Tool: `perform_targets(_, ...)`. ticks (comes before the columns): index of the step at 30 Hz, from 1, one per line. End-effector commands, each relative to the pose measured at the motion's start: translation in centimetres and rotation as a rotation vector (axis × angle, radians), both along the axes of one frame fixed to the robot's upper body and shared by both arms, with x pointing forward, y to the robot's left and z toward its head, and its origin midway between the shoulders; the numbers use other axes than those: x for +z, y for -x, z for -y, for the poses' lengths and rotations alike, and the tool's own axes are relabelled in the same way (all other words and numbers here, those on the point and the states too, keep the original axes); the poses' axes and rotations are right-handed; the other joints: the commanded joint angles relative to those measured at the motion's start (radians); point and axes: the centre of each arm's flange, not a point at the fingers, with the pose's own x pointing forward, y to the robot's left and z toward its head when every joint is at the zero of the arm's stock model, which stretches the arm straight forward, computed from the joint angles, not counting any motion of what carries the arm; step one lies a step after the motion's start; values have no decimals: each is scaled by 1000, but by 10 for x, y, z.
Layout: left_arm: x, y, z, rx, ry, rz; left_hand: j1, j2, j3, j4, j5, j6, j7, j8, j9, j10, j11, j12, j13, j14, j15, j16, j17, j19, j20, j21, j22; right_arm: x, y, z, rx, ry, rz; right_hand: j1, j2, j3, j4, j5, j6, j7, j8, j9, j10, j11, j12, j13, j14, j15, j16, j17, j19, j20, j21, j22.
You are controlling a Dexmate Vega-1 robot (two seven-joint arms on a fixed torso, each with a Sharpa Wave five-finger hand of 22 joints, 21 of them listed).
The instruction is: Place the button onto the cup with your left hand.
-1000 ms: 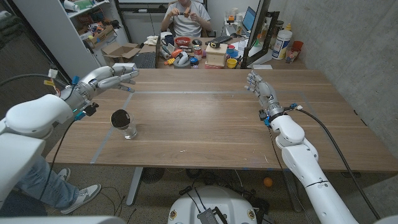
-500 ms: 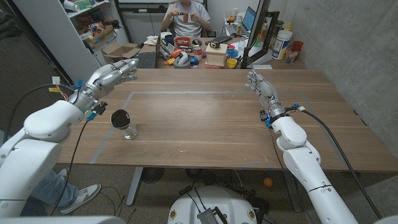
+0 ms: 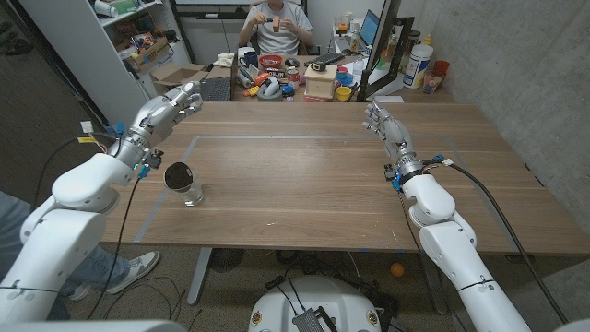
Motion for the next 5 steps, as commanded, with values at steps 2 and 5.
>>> perform_targets(2,-4,-7,-2,-20,28,6,-11,1,-8,4,5,2,-3,4,1,-4,-5,4,-2,-7,1,6,2,-8,12,4,3,-1,5,-8,-3,9,-14,-5,7,1,-2,7,8,3,4,0,3,1,5,5,4,-4,4,-1,4,-5,-4,5)
perform_targets(5,-4,-8,-2,-27,20,1,-14,1,-10,4,6,3,-5,5,1,-5,-8,5,-5,-6,1,7,2,-1,24,10,3,-1,4,-9,-3,15,-9,-6,7,1,-1,7,9,2,4,0,3,1,5,5,6,-4,5,-1,4,-5,-6,5)
